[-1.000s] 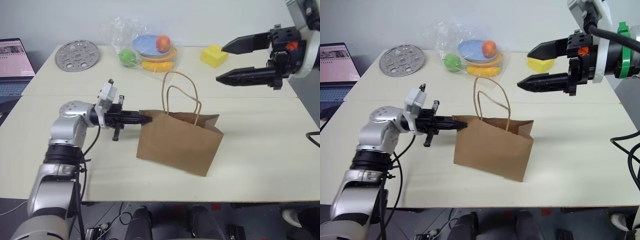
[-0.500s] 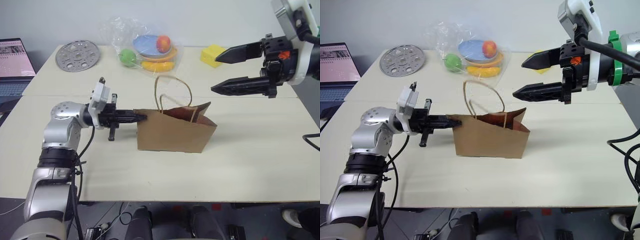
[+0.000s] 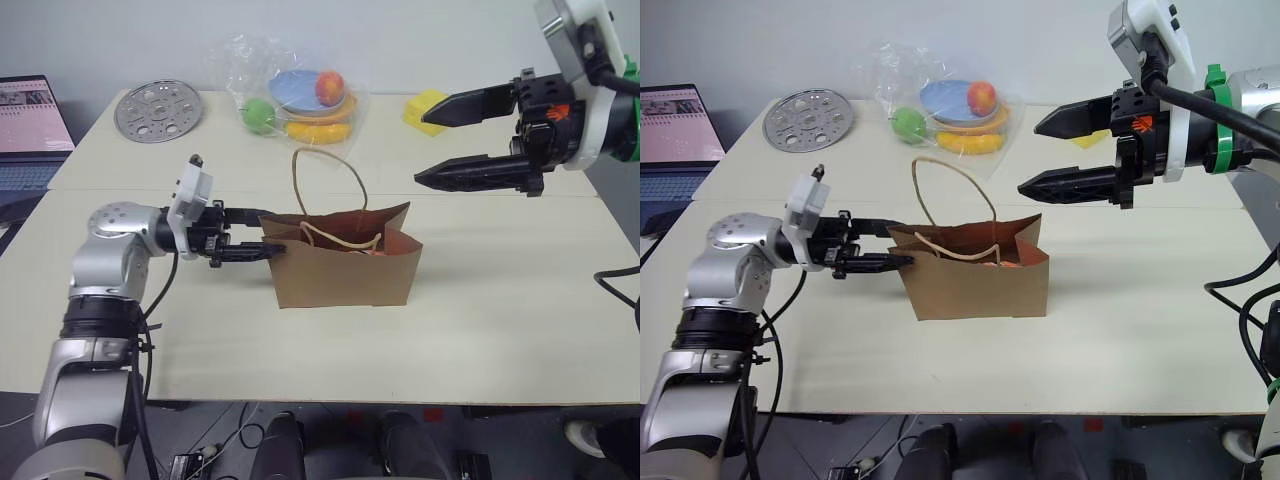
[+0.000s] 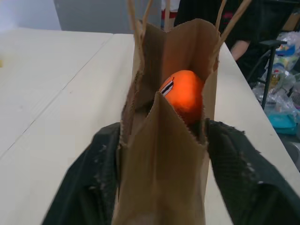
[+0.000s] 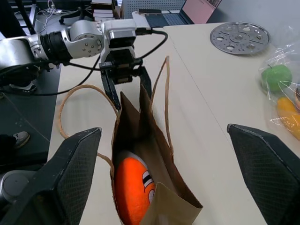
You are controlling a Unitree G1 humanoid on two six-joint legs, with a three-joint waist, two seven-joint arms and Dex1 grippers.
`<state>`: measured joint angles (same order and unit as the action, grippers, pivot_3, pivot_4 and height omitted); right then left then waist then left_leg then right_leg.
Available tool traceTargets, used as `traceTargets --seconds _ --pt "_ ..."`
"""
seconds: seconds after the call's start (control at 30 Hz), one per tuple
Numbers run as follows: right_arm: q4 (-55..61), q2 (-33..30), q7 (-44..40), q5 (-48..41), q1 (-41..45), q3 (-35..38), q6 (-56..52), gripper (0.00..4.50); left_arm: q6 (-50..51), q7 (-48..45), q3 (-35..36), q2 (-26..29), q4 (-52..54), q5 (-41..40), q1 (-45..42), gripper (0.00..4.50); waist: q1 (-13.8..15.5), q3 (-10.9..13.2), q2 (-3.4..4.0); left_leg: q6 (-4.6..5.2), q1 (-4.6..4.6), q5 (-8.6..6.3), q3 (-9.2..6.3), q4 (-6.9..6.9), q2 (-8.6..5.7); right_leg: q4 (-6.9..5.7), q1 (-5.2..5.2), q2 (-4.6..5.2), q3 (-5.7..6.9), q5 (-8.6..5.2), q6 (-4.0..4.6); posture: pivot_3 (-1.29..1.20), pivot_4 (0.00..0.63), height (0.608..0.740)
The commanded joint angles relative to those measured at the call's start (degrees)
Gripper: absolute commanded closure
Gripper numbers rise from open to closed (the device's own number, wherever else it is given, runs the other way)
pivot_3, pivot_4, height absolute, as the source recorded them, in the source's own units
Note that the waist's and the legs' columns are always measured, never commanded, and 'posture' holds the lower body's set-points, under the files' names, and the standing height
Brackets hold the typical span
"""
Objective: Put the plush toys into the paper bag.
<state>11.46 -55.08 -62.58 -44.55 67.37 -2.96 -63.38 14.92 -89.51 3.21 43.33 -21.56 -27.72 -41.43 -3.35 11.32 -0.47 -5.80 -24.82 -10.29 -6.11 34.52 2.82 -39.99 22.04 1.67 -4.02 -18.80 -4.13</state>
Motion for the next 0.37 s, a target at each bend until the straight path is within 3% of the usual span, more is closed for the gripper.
traceTargets --seconds 0.03,0.2,0.37 --pt "-0.2 -1.2 -1.0 0.9 -1.0 2.2 2.3 0.00 6.1 0.8 4.4 5.7 4.4 -3.0 -2.2 0.16 -0.1 0.0 -0.01 0.00 0.00 0.00 0.00 -0.01 0.01 0.00 0.01 0.00 0.00 0.00 0.00 0.00 0.150 0.740" --pt "-3.7 -5.4 -4.0 4.9 -7.2 2.8 7.7 0.00 11.0 6.3 4.3 14.7 7.8 1.3 -4.8 0.01 0.0 0.0 -0.02 0.00 0.00 0.00 0.01 -0.02 0.02 0.03 0.01 0.00 0.00 -0.01 -0.01 0.00 0.150 0.740" --pt "-6.5 -6.0 -5.4 6.5 -11.5 3.8 11.0 0.00 10.9 7.1 4.7 16.4 10.2 0.9 -6.9 0.01 0.3 0.0 -0.01 0.00 0.00 0.00 0.03 0.01 0.01 0.02 -0.01 0.01 0.00 -0.01 -0.01 0.00 0.150 0.740"
